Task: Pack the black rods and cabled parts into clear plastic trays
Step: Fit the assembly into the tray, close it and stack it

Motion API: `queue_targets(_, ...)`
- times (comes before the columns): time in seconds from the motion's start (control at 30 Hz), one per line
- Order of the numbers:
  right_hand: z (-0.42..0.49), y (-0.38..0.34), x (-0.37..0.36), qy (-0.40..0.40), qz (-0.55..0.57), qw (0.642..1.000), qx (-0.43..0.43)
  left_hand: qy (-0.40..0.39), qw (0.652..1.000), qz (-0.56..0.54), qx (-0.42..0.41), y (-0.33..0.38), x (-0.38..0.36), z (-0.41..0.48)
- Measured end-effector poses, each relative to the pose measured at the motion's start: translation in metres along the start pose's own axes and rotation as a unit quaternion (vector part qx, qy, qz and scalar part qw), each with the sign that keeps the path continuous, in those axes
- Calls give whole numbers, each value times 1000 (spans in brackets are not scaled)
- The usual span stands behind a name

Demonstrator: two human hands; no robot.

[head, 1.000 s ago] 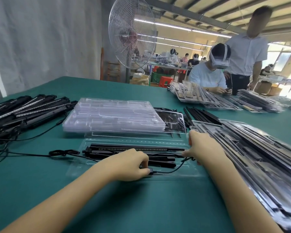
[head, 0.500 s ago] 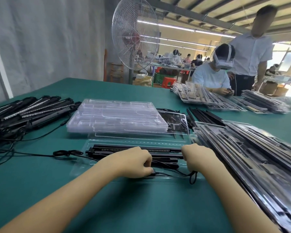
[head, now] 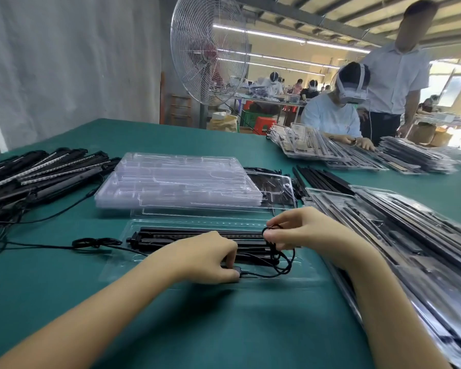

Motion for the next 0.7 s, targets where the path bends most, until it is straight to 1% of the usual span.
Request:
queue_targets(0.1,6,7,-13,46,-100,994,24,5,1000,9,3,-1,-3,1)
queue_targets(0.27,16,19,-39,84,-258,960,70,0,1000,-7,7,-2,-3,5)
queue_targets(0.37,16,20,-34,156,-307,932,116,-19,1000,3,3,-1,-4,8)
queue_targets(0.47,16,26,-28,190,-267,933,147,-47,998,41,-4,5,-1,12)
queue_targets(0.6,19,28,-38,224,-204,938,166,-74,994,78,-6,12,8,18)
queue_targets(0.67,20,27,-41,221,-141,953,150,-89,992,94,3,15,9,19)
queue_targets(0.7,19,26,-42,206,-90,965,133,-97,990,100,9,16,9,20)
Point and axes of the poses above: each hand's wrist, its own z-axis towards the middle knuckle, its own x-axis out of the back of the hand, y = z × x, the point moved 3 cm from there along z, towards the middle knuckle, and after that the axes turned 8 degrees about -y, right-handed, at the moved point
